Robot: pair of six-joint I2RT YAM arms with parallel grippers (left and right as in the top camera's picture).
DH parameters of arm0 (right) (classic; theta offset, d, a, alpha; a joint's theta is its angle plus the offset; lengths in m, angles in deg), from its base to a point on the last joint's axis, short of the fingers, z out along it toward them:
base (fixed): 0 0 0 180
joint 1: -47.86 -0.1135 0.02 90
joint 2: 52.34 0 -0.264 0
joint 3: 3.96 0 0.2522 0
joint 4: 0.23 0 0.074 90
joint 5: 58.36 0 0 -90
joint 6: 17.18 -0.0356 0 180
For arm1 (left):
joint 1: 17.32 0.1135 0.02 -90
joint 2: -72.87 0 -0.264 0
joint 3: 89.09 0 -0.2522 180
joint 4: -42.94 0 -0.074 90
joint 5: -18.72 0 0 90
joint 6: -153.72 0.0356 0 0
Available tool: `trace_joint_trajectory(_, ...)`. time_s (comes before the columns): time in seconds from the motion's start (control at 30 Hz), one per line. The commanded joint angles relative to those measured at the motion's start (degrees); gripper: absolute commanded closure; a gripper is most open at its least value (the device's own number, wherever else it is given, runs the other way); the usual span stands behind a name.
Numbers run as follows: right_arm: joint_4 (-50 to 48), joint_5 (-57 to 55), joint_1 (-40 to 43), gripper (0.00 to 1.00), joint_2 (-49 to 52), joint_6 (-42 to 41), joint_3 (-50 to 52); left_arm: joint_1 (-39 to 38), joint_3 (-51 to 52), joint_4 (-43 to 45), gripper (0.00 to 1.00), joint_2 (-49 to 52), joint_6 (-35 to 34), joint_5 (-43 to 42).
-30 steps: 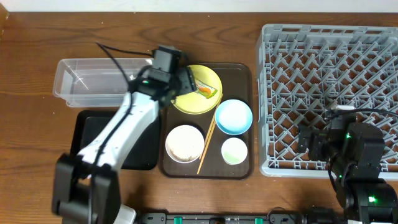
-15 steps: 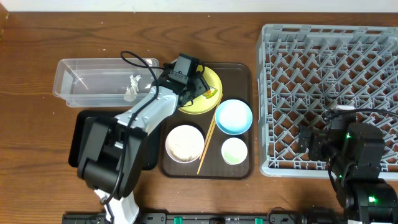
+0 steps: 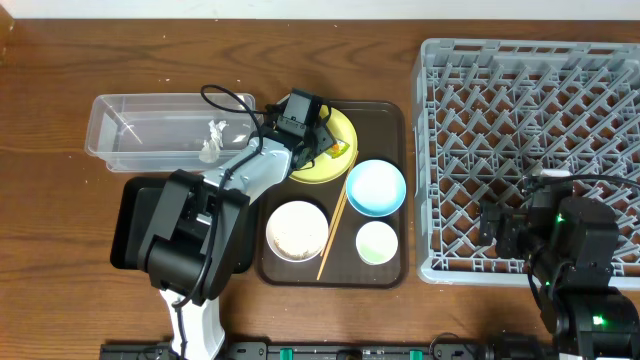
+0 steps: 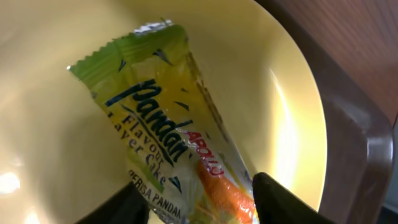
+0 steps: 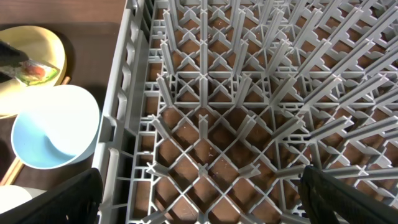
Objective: Sort waste into correct bins and load items into the dishwasher rack
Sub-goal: 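Grasp the green Pandan cake wrapper on the yellow plate with left gripper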
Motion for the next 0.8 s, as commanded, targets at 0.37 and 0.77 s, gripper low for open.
trace_joint_trajectory(0.37,0.17,0.24,-0.24,0.01,-0.09,-0.59,-1.16,-0.07,-0.33,-0.96,0.94,0.81,3.50,0.48)
trace_joint_trajectory(0.77,0.17,0.22,-0.24,0.01,-0.09,-0.57,-1.16,1.44,-0.33,-4.20,0.94,-14.67,15.23,1.05)
